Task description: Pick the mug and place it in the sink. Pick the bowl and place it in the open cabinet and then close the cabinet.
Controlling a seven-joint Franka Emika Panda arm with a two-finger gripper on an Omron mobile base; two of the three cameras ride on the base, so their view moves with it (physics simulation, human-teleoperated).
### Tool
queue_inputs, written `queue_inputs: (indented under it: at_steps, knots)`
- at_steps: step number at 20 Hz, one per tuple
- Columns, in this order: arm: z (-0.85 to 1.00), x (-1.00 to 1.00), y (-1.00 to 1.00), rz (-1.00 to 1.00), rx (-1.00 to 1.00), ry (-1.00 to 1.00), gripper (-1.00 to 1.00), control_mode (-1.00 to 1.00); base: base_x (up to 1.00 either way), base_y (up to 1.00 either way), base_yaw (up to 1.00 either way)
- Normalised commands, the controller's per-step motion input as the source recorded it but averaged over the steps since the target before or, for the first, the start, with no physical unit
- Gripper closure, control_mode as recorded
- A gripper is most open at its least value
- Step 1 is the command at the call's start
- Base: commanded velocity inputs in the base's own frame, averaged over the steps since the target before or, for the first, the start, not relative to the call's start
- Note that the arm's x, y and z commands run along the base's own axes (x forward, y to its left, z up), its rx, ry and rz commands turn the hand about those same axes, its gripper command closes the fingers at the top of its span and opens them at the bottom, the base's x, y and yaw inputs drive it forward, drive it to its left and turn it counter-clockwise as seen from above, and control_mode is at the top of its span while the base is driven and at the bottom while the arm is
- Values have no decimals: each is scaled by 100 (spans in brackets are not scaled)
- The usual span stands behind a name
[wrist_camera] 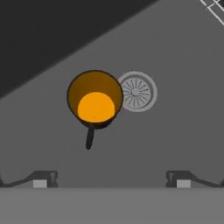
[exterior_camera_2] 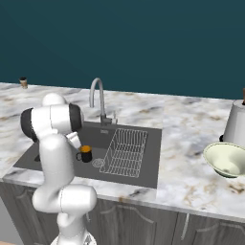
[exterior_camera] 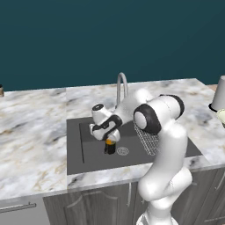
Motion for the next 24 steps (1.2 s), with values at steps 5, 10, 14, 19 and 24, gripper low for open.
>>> queue_inputs:
  at_steps: [5, 10, 14, 19, 24]
  knots:
    - [81, -61, -18, 2, 1, 17, -100, -100, 0, 0, 0]
    - [77, -56, -30, 8, 0, 10, -100, -100, 0, 0, 0]
    - [82, -43, -23, 12, 2, 5, -100, -100, 0, 0, 0]
    - [30, -51, -22, 8, 7, -2, -100, -100, 0, 0, 0]
    - [0, -54, -20, 0, 1, -12, -100, -100, 0, 0, 0]
